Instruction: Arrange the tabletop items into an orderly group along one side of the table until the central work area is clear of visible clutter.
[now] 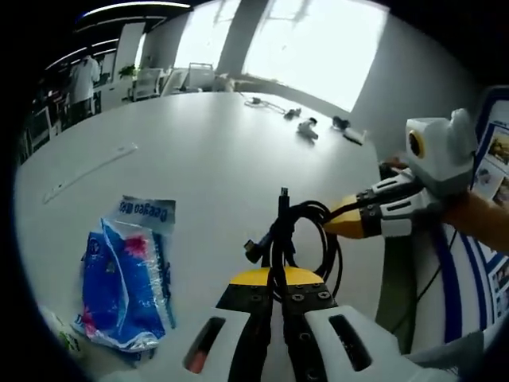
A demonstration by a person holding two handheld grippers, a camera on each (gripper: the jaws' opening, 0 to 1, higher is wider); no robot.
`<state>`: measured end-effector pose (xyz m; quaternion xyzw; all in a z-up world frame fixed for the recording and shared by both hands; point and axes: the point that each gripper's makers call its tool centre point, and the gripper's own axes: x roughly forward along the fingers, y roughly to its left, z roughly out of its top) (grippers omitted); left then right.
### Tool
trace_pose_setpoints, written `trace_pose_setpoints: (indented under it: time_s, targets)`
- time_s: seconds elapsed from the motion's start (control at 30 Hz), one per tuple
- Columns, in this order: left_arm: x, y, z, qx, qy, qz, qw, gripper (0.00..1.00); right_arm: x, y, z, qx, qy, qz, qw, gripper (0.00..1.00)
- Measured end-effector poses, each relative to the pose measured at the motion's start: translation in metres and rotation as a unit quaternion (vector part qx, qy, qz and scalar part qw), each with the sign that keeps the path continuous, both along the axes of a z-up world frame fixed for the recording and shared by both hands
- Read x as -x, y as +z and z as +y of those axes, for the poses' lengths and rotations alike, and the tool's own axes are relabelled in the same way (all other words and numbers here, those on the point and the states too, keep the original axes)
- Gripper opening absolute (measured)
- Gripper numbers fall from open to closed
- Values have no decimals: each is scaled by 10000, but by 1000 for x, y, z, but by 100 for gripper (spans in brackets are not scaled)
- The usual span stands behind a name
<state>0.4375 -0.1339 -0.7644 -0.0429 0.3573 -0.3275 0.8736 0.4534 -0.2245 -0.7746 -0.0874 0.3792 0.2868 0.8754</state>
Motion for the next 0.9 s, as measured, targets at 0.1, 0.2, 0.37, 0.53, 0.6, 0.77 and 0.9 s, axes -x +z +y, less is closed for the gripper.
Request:
trace_pose_setpoints:
  time_s: [0.1, 0.2, 0.37, 0.53, 0.6, 0.77, 0.9]
  targets:
    - [-2, -1, -8, 17, -51, -1, 10000, 0, -1, 1, -7, 24, -55, -24, 10000, 2]
    - [-4, -1, -15, 23, -114, 18, 9999, 0, -1, 0, -15, 59, -76, 9, 10000, 2]
    - [-7, -8, -25, 47, -166, 88, 9998, 0, -2, -4, -23, 116, -107, 71, 9999, 3]
    - [-8, -14, -31, 89, -169, 189, 9996, 0, -2, -11, -29, 185, -83, 118, 9997, 3]
    - [-10, -16, -32, 65, -172, 180, 9997, 0, -4, -12, -30, 186, -81, 122, 9997, 3]
    - [-14, -20, -33, 77, -155, 251, 9995, 0, -7, -17, -30, 188, -39, 192, 9996, 3]
    - [-16, -25, -32, 66, -137, 307, 9994, 0, -11, -22, -29, 190, -3, 231, 9996, 2]
